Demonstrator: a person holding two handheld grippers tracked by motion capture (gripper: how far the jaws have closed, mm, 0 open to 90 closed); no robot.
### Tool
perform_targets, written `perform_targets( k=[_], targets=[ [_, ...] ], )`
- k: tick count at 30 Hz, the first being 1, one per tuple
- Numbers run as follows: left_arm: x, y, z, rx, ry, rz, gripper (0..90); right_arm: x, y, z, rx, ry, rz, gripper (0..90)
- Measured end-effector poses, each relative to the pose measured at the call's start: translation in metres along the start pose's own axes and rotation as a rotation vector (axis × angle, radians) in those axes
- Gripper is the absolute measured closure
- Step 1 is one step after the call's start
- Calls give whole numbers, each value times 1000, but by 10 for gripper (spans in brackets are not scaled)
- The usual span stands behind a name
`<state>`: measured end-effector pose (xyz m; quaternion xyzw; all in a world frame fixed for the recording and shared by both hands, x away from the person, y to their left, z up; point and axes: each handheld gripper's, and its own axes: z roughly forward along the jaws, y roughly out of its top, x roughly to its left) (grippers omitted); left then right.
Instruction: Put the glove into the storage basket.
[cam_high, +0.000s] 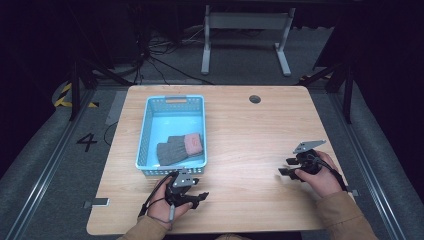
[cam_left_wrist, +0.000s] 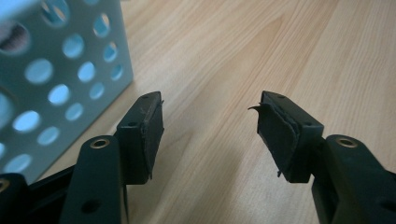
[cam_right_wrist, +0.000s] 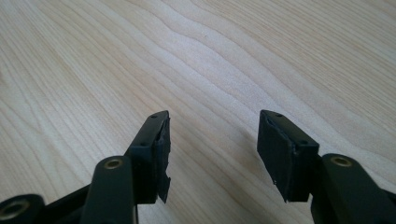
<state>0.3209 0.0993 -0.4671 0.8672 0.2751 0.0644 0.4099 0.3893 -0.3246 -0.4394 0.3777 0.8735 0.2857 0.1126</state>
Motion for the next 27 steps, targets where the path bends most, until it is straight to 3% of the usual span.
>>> perform_targets(
  k=[5, 11, 15, 23, 27],
  targets=[
    [-2, -2, 6, 43, 45, 22, 406, 0, -2, 4, -17, 0, -14, 450],
    [-4, -2, 7, 51, 45, 32, 381, 1, -2, 7, -30, -9, -30, 449],
    [-5, -2, 8, 63, 63, 61, 373, 2, -2, 7, -38, -7, -37, 449],
    [-7, -1, 7, 62, 54, 50, 365, 1, -2, 8, -34, -11, -37, 443],
    [-9, 1, 2, 33, 43, 45, 363, 1, -1, 8, -39, -14, -39, 444]
  ],
)
